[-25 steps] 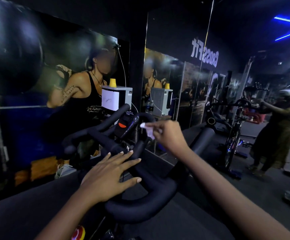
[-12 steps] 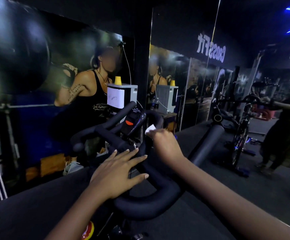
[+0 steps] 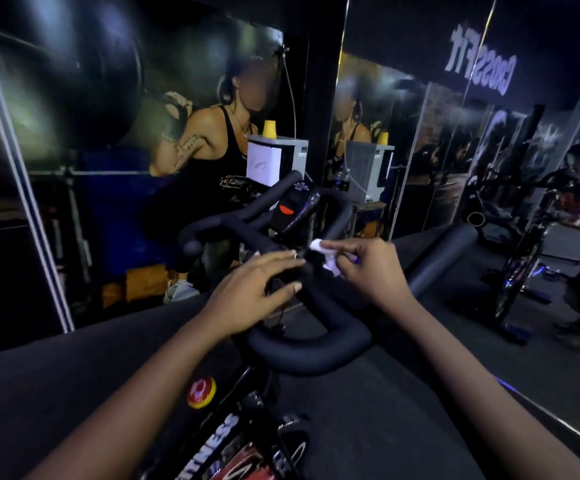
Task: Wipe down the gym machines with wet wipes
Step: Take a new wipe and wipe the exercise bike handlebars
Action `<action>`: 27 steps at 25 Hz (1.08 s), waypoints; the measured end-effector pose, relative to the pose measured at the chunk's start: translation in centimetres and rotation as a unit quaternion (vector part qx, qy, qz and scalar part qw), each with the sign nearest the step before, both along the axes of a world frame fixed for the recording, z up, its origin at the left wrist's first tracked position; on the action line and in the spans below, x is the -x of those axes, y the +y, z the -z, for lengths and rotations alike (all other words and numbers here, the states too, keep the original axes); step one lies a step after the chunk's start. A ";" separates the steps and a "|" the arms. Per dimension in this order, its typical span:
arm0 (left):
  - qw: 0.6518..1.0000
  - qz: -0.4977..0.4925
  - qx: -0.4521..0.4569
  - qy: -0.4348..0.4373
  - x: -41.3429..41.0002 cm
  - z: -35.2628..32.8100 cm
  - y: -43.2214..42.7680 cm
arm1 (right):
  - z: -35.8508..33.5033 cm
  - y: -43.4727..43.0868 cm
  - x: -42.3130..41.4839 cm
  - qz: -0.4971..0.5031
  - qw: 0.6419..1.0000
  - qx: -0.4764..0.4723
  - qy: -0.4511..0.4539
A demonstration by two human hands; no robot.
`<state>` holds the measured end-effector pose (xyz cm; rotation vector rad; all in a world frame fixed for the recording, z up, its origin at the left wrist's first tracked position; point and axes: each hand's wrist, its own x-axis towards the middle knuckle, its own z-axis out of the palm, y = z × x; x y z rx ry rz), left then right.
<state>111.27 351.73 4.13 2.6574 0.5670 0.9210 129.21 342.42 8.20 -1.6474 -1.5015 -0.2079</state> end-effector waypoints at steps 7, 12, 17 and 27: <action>0.990 -0.124 0.044 -0.052 13.5 4.9 -4.0 | 2.5 -2.0 10.4 -0.171 0.983 -0.016 0.058; 0.953 -0.278 0.111 0.043 28.3 11.4 -7.4 | 7.6 -1.9 22.9 -0.286 0.947 0.090 0.116; 0.903 -0.377 0.188 0.079 42.1 16.3 -13.9 | 13.7 -3.0 36.1 -0.330 0.915 0.208 0.105; 0.733 -0.595 0.305 0.126 66.3 23.2 -31.4 | 21.8 -8.6 64.1 -0.518 0.763 0.383 0.053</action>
